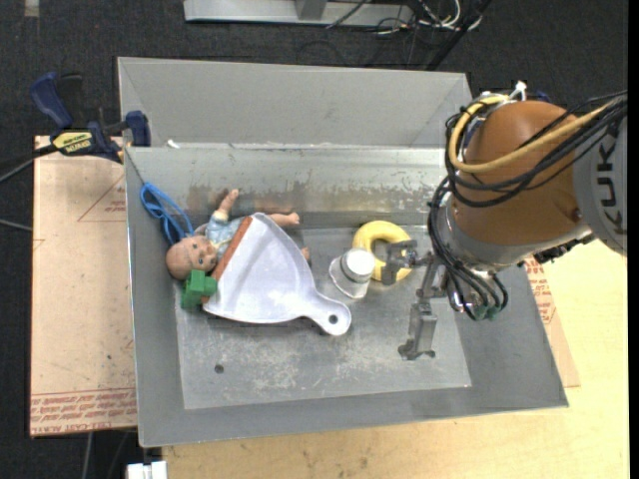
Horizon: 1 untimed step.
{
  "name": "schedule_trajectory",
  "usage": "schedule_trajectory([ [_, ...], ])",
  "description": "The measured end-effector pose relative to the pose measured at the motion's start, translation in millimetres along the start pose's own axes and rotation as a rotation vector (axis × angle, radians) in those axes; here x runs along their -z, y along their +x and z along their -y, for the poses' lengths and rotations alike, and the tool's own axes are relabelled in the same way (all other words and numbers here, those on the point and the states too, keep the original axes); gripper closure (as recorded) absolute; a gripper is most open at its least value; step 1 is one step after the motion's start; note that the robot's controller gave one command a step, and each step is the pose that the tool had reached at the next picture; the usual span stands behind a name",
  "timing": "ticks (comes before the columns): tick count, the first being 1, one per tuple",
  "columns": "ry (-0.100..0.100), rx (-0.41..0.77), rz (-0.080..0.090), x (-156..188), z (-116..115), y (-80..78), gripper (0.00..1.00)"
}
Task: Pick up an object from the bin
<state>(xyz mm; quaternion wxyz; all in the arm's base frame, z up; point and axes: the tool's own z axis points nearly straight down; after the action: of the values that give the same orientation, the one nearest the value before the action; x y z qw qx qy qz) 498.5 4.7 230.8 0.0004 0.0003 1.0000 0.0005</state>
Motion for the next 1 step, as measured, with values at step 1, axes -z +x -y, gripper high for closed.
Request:
schedule_trajectory([
  [1,0.000,0.000,0.000,0.0,0.0,0.0,0.00],
])
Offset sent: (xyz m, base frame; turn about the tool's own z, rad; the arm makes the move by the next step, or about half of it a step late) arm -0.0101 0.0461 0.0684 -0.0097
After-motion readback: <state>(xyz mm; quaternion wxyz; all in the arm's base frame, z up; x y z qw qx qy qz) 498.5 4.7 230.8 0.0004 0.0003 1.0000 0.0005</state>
